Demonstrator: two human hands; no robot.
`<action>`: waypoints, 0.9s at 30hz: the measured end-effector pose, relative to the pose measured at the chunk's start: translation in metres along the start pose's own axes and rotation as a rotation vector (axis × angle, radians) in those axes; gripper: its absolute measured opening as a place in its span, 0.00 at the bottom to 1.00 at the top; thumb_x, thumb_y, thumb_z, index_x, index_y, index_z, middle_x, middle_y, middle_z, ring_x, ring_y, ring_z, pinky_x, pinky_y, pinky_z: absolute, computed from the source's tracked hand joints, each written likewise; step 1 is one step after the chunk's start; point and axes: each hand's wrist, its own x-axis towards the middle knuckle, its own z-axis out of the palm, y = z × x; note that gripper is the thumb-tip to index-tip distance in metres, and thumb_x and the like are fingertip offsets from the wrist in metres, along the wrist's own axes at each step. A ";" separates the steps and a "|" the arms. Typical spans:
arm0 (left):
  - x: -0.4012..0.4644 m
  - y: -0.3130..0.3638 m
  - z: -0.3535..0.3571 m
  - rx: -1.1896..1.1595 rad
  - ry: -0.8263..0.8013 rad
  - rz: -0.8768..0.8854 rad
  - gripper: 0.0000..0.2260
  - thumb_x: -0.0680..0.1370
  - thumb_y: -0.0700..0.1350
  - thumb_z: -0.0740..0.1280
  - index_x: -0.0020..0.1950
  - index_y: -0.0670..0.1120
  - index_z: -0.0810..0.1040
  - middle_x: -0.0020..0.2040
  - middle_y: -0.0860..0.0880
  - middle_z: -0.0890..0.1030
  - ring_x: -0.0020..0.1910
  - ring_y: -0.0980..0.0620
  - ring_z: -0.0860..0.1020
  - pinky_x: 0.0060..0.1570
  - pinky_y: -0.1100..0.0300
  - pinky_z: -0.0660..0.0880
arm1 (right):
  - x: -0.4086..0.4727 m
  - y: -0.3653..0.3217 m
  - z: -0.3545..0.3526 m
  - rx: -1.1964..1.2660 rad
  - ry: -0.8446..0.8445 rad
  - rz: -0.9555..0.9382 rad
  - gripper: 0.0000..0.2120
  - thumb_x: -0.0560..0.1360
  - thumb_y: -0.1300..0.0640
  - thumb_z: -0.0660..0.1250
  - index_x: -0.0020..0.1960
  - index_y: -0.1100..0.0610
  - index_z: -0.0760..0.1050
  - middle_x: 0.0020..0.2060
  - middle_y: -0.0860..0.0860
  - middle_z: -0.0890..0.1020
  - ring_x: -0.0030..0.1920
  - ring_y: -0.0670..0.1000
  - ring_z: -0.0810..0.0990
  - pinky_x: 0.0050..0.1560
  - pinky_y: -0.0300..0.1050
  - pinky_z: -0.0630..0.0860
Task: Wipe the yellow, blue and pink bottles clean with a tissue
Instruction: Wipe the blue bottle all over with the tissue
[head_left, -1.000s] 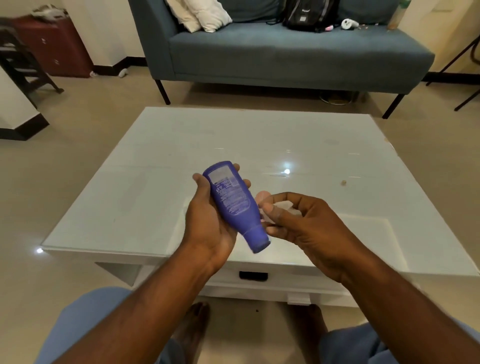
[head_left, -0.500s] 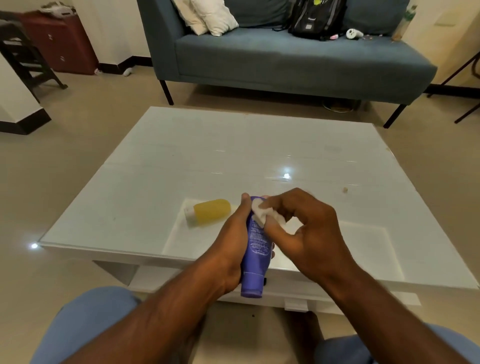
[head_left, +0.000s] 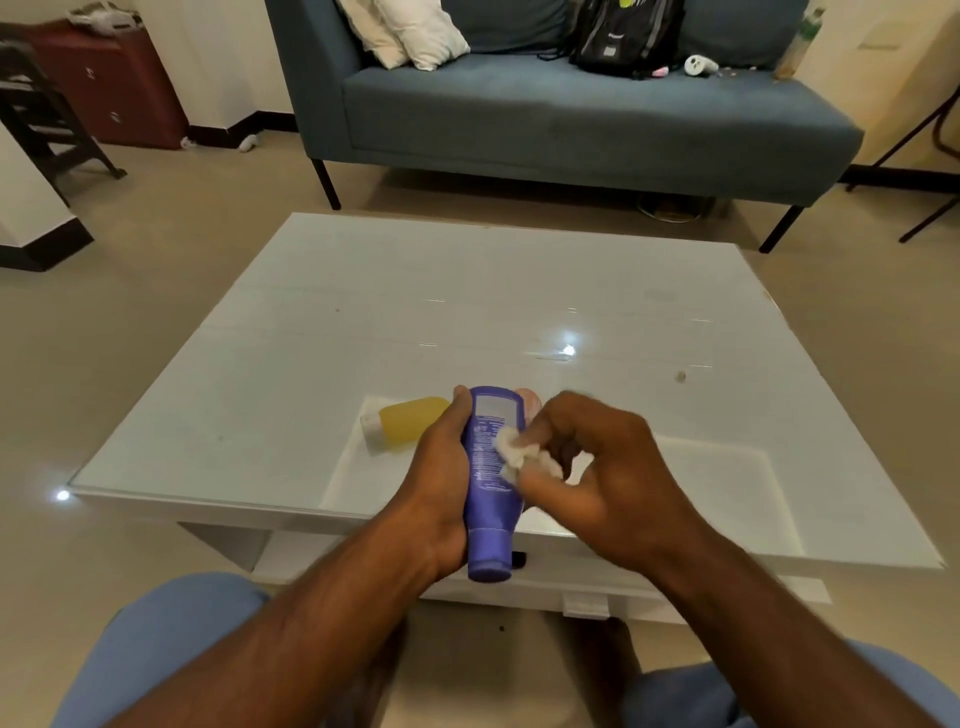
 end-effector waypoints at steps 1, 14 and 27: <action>0.002 0.002 -0.002 -0.021 0.014 0.008 0.25 0.77 0.64 0.61 0.53 0.43 0.80 0.40 0.42 0.84 0.35 0.46 0.82 0.40 0.54 0.80 | -0.004 -0.002 0.002 0.065 -0.085 0.001 0.10 0.72 0.57 0.79 0.46 0.51 0.78 0.41 0.42 0.81 0.40 0.49 0.81 0.39 0.33 0.74; 0.004 0.003 -0.002 -0.031 0.046 0.034 0.24 0.78 0.63 0.61 0.57 0.43 0.79 0.46 0.41 0.82 0.40 0.46 0.80 0.43 0.53 0.79 | -0.007 -0.010 0.003 0.213 -0.187 0.088 0.09 0.73 0.61 0.78 0.44 0.55 0.78 0.42 0.44 0.83 0.44 0.47 0.83 0.39 0.32 0.76; 0.012 0.006 -0.010 -0.131 0.001 0.036 0.27 0.78 0.63 0.60 0.63 0.42 0.79 0.51 0.42 0.82 0.42 0.47 0.80 0.43 0.55 0.79 | -0.007 -0.013 0.007 0.264 -0.174 0.095 0.08 0.74 0.59 0.77 0.44 0.50 0.78 0.42 0.40 0.83 0.43 0.45 0.83 0.40 0.32 0.77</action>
